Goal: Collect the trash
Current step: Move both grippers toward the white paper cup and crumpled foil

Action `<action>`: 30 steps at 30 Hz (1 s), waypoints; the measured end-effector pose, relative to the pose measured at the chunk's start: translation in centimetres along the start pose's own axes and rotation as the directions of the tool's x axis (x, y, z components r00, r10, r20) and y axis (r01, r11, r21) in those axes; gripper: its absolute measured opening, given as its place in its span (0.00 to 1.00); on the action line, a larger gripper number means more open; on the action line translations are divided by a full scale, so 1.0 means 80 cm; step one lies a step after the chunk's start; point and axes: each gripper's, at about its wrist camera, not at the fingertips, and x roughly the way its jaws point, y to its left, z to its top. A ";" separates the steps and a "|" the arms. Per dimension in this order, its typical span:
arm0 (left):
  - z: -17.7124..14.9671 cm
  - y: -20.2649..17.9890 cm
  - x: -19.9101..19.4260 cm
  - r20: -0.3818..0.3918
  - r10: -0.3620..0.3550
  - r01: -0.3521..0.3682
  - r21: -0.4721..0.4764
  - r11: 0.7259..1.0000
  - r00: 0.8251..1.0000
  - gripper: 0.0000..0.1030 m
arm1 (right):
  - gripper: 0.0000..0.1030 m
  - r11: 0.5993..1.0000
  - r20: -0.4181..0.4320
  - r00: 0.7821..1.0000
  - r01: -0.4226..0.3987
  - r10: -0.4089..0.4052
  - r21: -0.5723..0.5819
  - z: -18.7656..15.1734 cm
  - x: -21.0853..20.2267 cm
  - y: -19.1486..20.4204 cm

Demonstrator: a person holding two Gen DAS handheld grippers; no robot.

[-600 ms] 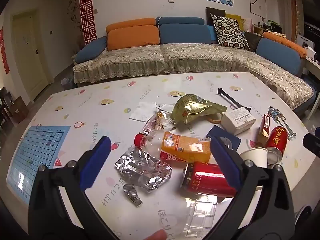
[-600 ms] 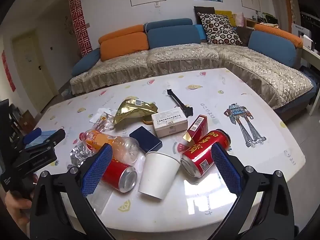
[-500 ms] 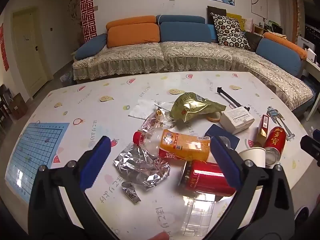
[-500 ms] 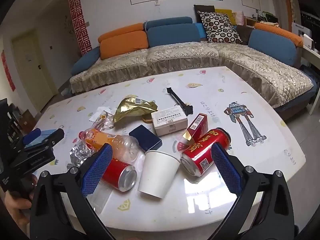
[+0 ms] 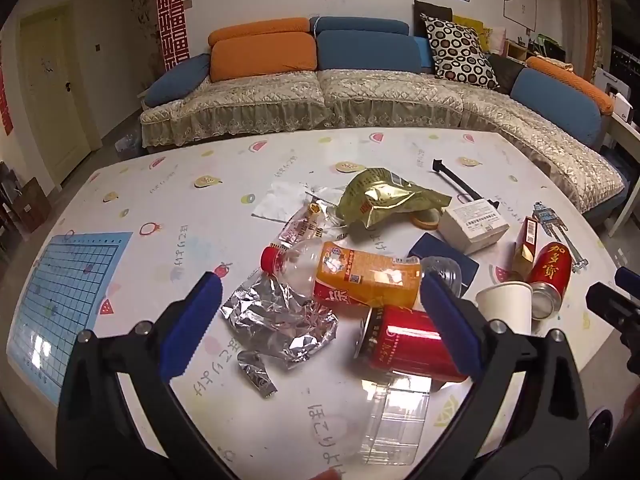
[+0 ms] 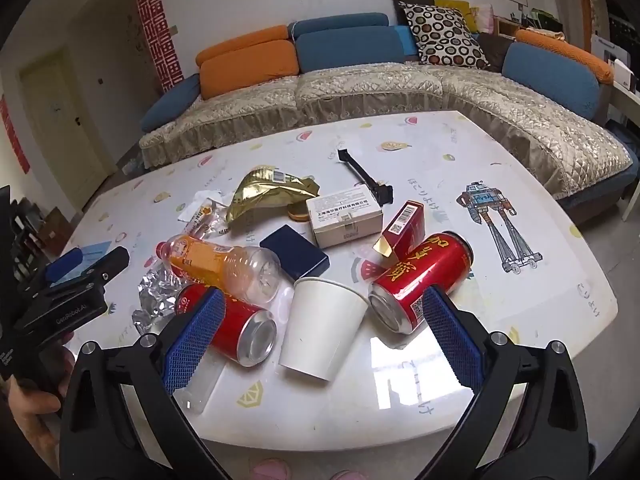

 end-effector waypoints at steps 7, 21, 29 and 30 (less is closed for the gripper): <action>-0.019 0.008 0.024 -0.082 0.002 0.001 0.039 0.999 0.997 0.94 | 0.95 0.999 -0.085 0.996 0.022 -0.018 0.048 -0.012 0.025 -0.006; -0.030 0.002 0.037 -0.085 0.044 -0.038 0.078 0.996 0.995 0.94 | 0.95 0.999 -0.137 0.990 0.016 -0.011 0.036 -0.020 0.054 0.004; -0.033 0.012 0.047 -0.095 0.061 -0.054 0.074 0.996 0.994 0.94 | 0.95 0.998 -0.148 0.989 0.024 -0.017 0.051 -0.024 0.064 0.000; -0.033 0.014 0.049 -0.099 0.060 -0.053 0.069 0.996 0.993 0.94 | 0.95 0.998 -0.148 0.989 0.026 -0.018 0.049 -0.025 0.064 0.001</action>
